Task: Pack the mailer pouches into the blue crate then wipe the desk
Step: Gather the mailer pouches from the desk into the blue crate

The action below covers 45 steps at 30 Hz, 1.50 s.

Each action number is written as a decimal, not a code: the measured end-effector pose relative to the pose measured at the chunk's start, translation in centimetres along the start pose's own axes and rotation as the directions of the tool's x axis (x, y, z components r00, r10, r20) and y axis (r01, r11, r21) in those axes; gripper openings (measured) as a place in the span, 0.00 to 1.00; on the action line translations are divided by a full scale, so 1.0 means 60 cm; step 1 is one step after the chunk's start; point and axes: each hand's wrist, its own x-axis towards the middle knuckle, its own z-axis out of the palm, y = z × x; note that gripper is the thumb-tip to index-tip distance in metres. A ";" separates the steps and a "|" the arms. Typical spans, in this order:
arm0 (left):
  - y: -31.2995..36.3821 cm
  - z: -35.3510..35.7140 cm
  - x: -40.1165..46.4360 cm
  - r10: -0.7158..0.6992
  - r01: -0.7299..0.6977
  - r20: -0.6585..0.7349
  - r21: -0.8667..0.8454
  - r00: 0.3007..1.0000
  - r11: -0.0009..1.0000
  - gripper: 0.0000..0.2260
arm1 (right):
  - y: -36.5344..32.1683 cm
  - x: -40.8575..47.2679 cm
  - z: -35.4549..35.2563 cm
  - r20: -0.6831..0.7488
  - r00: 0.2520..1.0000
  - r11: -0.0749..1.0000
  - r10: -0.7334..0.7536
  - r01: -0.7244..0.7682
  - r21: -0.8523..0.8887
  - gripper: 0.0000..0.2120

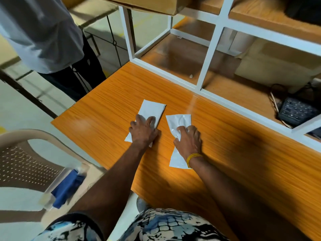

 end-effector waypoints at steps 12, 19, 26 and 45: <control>0.082 0.044 -0.215 -0.129 0.094 -0.122 -0.259 0.984 0.961 0.25 | 0.128 -0.120 -0.039 -0.101 0.995 0.953 -0.006 0.036 0.300 0.18; 0.120 0.025 -0.332 -0.101 -0.017 -0.279 -0.393 0.955 0.920 0.26 | 0.164 -0.204 -0.096 -0.193 0.981 0.896 -0.026 0.109 0.430 0.15; 0.148 -0.002 -0.431 -0.036 -0.112 -0.358 -0.384 0.933 0.916 0.25 | 0.177 -0.298 -0.123 -0.299 0.953 0.863 -0.057 0.197 0.465 0.16; 0.256 0.030 -0.800 0.141 -0.332 -0.386 -0.487 0.911 0.808 0.24 | 0.355 -0.693 -0.220 -0.597 0.796 0.950 0.103 0.100 0.297 0.18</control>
